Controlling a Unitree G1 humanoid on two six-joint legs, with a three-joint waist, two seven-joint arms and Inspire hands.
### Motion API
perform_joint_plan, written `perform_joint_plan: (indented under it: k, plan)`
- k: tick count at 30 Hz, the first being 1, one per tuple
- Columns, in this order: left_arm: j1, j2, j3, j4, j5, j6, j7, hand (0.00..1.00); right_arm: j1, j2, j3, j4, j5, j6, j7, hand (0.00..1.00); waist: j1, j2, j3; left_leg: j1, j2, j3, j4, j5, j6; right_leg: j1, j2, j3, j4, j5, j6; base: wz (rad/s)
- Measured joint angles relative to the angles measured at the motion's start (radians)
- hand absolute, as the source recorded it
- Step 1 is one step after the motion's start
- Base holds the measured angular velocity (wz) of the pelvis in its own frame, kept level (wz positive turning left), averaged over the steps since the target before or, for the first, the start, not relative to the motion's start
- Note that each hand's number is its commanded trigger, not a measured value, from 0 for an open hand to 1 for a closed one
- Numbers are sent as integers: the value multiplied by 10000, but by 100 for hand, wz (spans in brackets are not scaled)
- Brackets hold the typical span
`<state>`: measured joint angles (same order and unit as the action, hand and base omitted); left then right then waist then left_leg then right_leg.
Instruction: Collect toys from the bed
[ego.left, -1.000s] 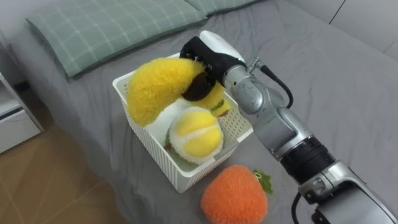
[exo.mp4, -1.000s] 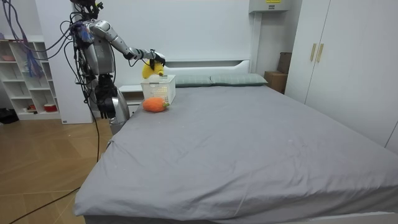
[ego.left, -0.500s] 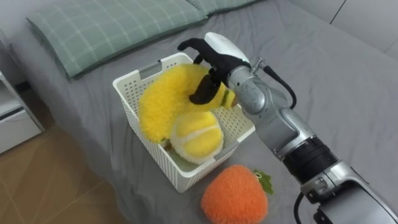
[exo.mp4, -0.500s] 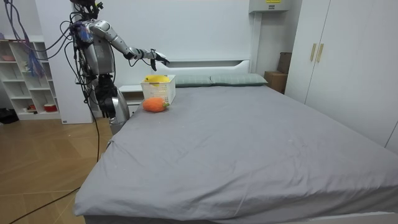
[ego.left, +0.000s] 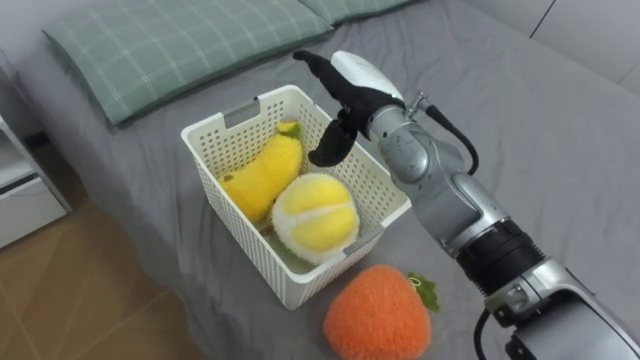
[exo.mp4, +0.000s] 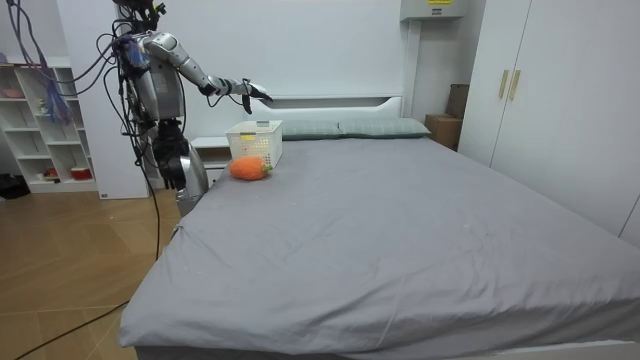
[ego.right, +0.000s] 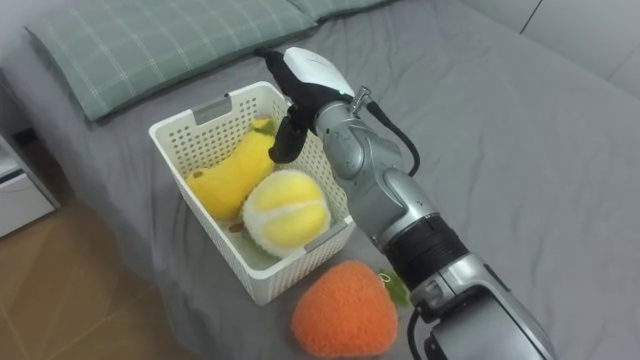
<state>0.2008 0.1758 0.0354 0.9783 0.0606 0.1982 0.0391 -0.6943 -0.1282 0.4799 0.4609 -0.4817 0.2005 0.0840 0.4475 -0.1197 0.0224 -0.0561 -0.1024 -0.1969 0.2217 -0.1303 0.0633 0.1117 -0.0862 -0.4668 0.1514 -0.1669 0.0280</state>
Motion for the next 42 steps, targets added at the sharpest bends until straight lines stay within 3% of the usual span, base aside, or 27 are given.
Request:
perform_joint_plan:
  k: [11,17,20,25,35,42]
  plan:
    - [-34,-4,2,-76,-1,-8,1,0,0,-73,-14,7,60,-26,-84,0,-37,-31,-25,26,0,2,0,1,0,34,4,10,-2,0,0,0]
    - [-32,-29,4,-172,199,-19,-14,0,1,-429,-56,3,53,-31,-84,0,-113,-1,-3,28,-10,-4,3,-3,1,86,1,22,-4,0,0,0]
    - [-29,-27,21,-201,212,-18,-13,0,1,-457,-387,-24,60,-30,-103,0,-236,-41,-32,21,-10,2,5,-1,0,79,-1,20,-3,0,0,0]
    - [-43,-24,-13,-166,194,-24,11,0,1,-655,-528,-30,1023,-76,-195,0,-368,-40,-33,124,49,242,-9,-15,21,83,9,245,22,0,0,-12]
    - [-72,-51,18,-168,193,-38,10,0,27,-780,-1558,-279,2175,-290,-502,0,-943,76,-41,336,166,866,-112,-97,125,41,19,852,30,43,4,-16]
    - [-126,-114,0,-165,76,-41,18,0,92,-1069,-2195,-512,3696,-367,-822,0,-1724,178,-101,562,198,1120,-202,-117,152,35,33,1261,12,66,37,-15]
